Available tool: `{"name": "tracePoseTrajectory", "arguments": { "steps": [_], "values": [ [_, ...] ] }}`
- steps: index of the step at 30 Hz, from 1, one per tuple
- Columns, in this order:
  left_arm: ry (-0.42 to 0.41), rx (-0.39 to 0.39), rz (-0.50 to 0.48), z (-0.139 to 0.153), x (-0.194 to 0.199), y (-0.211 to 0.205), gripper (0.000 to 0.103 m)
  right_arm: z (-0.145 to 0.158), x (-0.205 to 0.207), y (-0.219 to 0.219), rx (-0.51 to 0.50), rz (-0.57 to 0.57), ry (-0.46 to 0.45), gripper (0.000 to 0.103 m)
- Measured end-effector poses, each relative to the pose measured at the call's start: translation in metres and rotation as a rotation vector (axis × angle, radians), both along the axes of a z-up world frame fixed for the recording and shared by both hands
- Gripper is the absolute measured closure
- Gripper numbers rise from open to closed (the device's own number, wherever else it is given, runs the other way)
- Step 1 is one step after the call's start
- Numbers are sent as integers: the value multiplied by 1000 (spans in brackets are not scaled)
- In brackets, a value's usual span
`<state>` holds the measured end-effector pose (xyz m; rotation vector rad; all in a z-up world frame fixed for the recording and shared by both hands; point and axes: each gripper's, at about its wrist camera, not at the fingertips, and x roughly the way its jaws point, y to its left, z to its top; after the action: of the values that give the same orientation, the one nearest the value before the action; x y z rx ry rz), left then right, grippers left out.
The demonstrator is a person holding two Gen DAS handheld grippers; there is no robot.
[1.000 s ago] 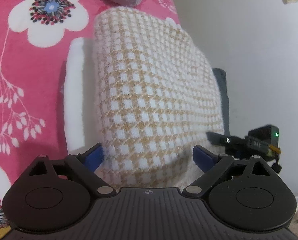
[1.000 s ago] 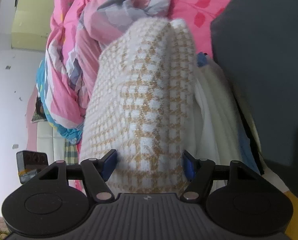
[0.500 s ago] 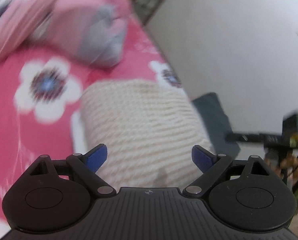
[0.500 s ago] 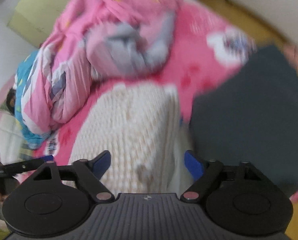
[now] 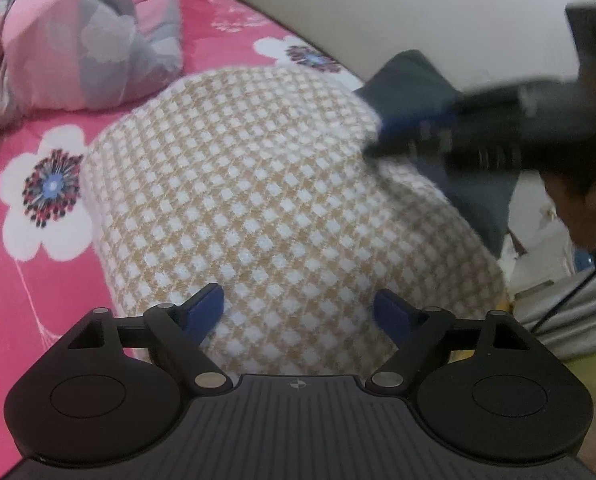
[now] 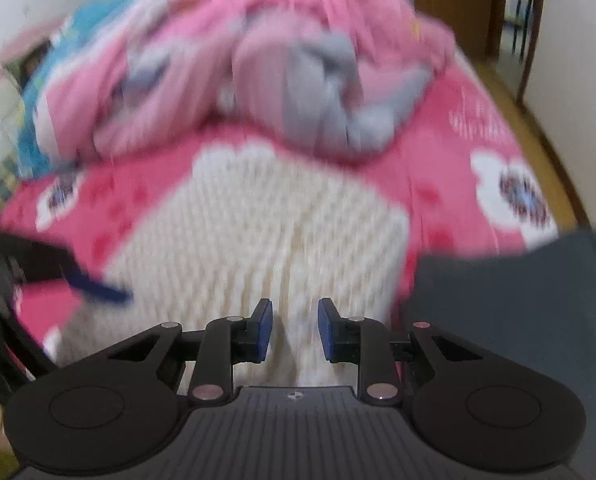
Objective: Fold clothes
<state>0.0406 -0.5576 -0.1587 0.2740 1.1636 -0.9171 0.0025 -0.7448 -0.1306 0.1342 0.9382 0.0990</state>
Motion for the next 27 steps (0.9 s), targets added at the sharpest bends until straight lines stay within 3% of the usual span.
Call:
{"name": "tracePoseTrajectory", "arguments": {
  "steps": [2, 6, 8, 11, 13, 16, 20, 23, 27],
  "values": [
    [5, -7, 3, 2, 0, 0, 19, -10, 22, -3, -42, -31, 2, 76],
    [-16, -8, -19, 5, -4, -4, 19, -46, 49, -15, -135, -97, 114, 81],
    [-14, -8, 2, 7, -4, -4, 19, -23, 48, -4, -184, -49, 12, 82],
    [11, -46, 67, 11, 2, 5, 24, -4, 59, 10, -63, 42, -84, 82],
    [20, -100, 126, 18, 8, 16, 24, -9, 79, 20, -24, 97, -89, 82],
    [19, -129, 193, 22, 16, 30, 24, -32, 110, 24, 33, 125, -59, 83],
    [7, -116, 263, 19, 30, 41, 24, -60, 137, 18, 20, 39, 25, 88],
    [16, -95, 319, 13, 47, 38, 24, -41, 113, 3, 52, -14, -27, 87],
    [20, 13, 330, 5, 59, 19, 25, -12, 70, -13, 79, -24, -54, 86]
  ]
}}
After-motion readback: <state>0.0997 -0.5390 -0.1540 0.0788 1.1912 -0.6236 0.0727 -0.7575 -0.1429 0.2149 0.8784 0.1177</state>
